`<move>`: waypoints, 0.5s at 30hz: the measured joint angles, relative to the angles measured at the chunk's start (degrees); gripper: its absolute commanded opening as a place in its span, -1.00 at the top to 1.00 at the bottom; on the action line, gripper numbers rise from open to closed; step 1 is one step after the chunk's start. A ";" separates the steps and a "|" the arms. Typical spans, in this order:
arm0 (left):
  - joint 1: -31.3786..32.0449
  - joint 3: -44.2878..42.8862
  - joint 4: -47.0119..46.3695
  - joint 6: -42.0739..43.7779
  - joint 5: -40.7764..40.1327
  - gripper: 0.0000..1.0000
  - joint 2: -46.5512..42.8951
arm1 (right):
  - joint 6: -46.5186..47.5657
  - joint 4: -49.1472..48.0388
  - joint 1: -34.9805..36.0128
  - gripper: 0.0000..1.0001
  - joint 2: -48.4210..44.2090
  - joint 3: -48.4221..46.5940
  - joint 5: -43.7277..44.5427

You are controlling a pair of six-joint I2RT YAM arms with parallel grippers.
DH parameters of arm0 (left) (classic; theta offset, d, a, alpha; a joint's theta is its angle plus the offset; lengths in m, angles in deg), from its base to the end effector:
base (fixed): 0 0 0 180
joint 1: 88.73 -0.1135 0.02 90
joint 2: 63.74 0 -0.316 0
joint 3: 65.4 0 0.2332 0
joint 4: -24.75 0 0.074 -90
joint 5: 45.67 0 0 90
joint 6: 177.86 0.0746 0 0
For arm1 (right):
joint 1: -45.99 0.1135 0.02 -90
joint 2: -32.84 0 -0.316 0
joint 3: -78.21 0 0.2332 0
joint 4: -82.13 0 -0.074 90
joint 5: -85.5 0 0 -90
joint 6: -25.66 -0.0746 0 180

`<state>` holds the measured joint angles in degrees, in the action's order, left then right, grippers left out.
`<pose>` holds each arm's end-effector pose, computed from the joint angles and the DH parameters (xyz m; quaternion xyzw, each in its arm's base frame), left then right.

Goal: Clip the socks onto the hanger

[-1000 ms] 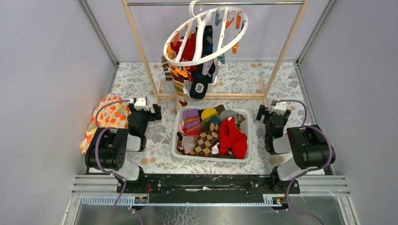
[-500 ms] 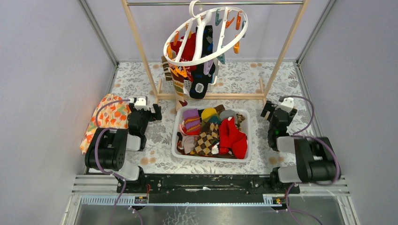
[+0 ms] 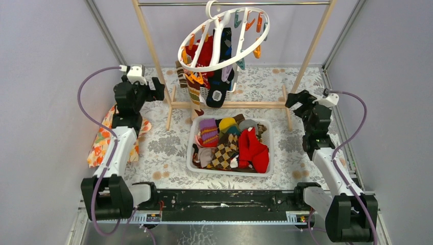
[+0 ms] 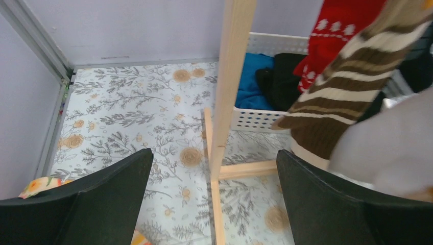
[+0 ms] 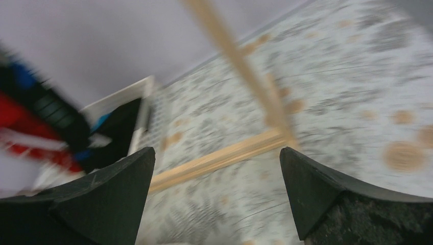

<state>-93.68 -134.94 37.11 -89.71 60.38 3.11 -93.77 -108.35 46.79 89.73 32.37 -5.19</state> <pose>0.2731 0.0030 0.3905 0.0450 0.7607 -0.0894 0.6413 0.2248 0.0040 0.3320 0.1716 0.6896 0.1876 0.6781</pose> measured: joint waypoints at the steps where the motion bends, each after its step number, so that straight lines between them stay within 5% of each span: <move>1: 0.00 -2.54 3.76 0.00 1.40 -0.97 -0.35 | -1.20 -1.55 0.20 -0.80 0.20 0.42 -4.07; 7: -0.04 -12.85 20.11 -0.20 8.96 -0.97 -0.72 | -4.96 -9.20 12.20 -0.80 3.98 0.09 -19.17; 15: -0.04 -15.89 32.17 -0.79 17.53 -0.97 -0.83 | -10.21 -25.75 26.36 -0.69 18.91 -8.31 -31.01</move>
<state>-93.72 -150.83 69.28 -90.50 77.91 2.28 -103.98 -134.10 73.15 108.63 24.06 -36.20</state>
